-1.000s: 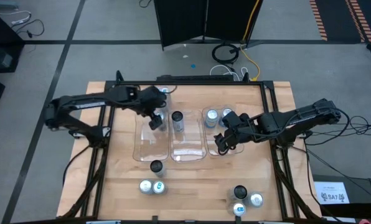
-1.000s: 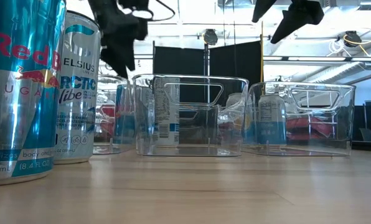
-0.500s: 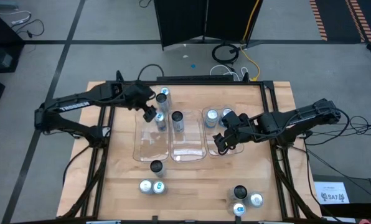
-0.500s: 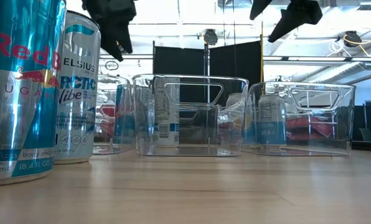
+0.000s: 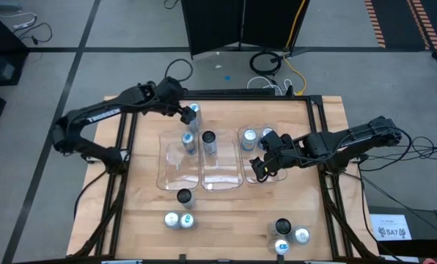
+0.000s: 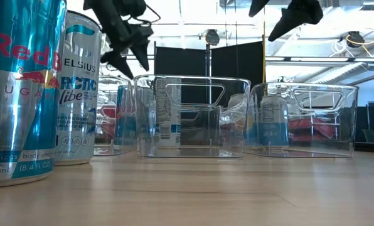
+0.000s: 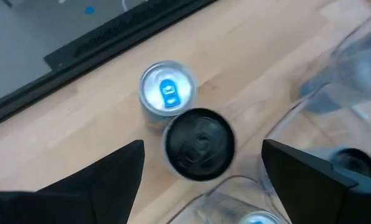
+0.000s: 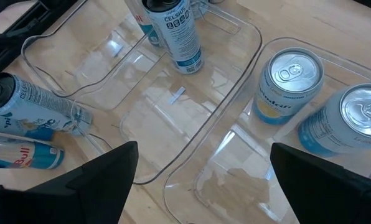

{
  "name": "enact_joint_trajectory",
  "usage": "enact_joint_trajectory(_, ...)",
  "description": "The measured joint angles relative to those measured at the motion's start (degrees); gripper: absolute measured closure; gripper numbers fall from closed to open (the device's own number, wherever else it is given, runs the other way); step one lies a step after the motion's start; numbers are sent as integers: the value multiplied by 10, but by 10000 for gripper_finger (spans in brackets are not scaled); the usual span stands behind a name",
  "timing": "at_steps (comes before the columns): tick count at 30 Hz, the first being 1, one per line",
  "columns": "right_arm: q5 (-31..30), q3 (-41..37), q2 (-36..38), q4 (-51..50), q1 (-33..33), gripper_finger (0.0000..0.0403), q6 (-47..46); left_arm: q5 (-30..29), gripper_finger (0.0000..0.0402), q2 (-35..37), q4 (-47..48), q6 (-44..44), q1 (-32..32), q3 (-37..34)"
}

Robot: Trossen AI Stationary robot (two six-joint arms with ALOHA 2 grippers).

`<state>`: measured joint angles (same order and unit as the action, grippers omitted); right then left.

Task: Sort soda cans
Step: Put the top left white-blue soda can into the middle transparent bin

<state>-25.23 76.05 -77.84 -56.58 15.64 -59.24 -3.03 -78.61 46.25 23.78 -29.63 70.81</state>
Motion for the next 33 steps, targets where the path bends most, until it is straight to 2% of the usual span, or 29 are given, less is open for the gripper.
enact_joint_trajectory(13, 0, 0, 0, 0, 0, 44, 4, 0, 68, -46, -4, -1, -7, 0)
enact_joint_trajectory(33, -3, 0, 0, 2, 0, 44, 14, -4, 68, -54, -25, -20, -8, 0)
